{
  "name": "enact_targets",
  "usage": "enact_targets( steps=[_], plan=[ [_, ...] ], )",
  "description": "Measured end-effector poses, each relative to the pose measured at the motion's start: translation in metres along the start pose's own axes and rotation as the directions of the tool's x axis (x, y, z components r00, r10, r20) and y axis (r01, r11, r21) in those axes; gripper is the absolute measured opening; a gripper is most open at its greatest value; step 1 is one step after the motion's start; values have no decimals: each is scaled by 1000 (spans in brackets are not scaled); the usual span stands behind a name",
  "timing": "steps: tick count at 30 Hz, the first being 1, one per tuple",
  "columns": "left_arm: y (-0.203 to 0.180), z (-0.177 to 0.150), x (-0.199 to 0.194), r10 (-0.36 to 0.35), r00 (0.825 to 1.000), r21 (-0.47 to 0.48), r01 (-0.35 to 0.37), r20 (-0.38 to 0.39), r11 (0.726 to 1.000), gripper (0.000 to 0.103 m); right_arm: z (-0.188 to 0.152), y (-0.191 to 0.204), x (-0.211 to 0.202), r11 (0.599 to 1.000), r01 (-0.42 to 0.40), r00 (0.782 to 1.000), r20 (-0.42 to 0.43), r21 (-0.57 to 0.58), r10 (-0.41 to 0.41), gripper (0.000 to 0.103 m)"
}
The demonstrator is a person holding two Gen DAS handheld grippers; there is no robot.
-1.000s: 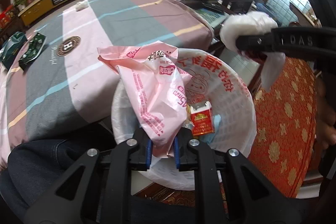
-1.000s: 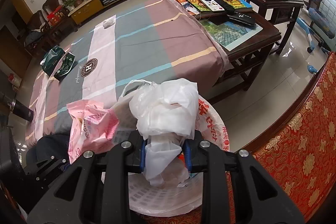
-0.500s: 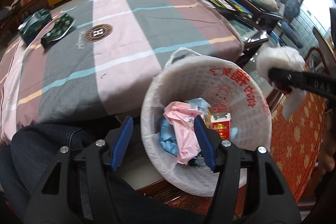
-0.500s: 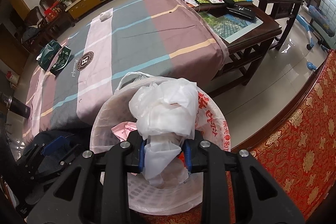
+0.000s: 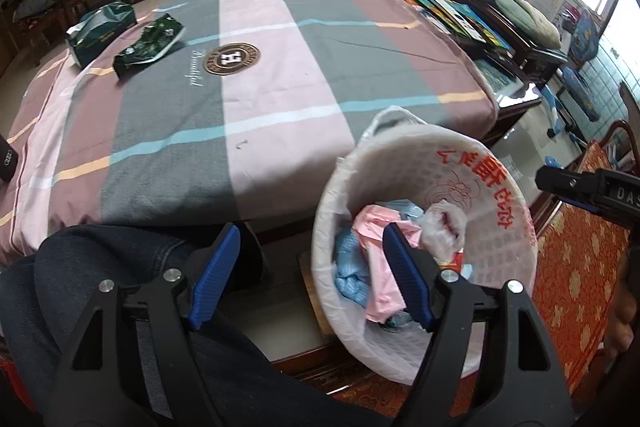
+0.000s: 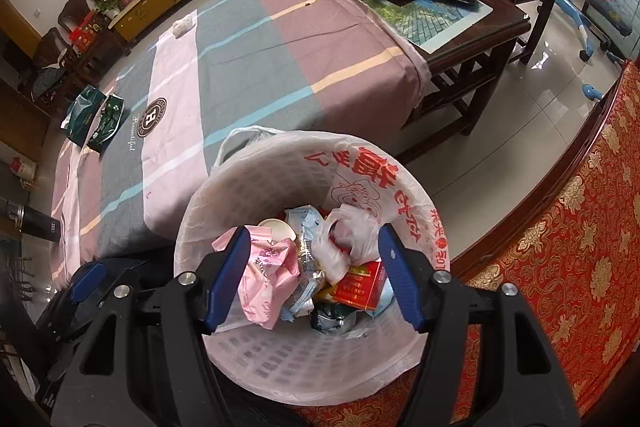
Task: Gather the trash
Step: 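Grasp the green snack bag on the tablecloth with the left tool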
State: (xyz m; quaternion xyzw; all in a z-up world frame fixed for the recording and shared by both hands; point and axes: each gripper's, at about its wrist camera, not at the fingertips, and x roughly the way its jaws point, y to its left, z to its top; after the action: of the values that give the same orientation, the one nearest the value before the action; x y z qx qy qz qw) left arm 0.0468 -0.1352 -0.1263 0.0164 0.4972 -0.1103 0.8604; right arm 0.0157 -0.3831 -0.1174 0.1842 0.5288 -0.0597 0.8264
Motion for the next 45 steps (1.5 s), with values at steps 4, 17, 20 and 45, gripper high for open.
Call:
enact_targets(
  steps=[4,17,20,45],
  plan=[
    [32,11,2,40,999,-93,-38,21,995,78,2,6,5,1000,1,1000,-5,-7,-1,68],
    [191,121,66,224,973,-283,-200,58,938,87,35,50,51,995,-33,999,-2,-98,33,68],
    [226,167,85,284,956,-265,-256,75,930,91,43,65,70,991,-54,998,-29,-119,51,68],
    [274,167,106,190,972,-293,-144,136,945,23,286,296,246,932,34,969,241,-360,58,80]
  ],
)
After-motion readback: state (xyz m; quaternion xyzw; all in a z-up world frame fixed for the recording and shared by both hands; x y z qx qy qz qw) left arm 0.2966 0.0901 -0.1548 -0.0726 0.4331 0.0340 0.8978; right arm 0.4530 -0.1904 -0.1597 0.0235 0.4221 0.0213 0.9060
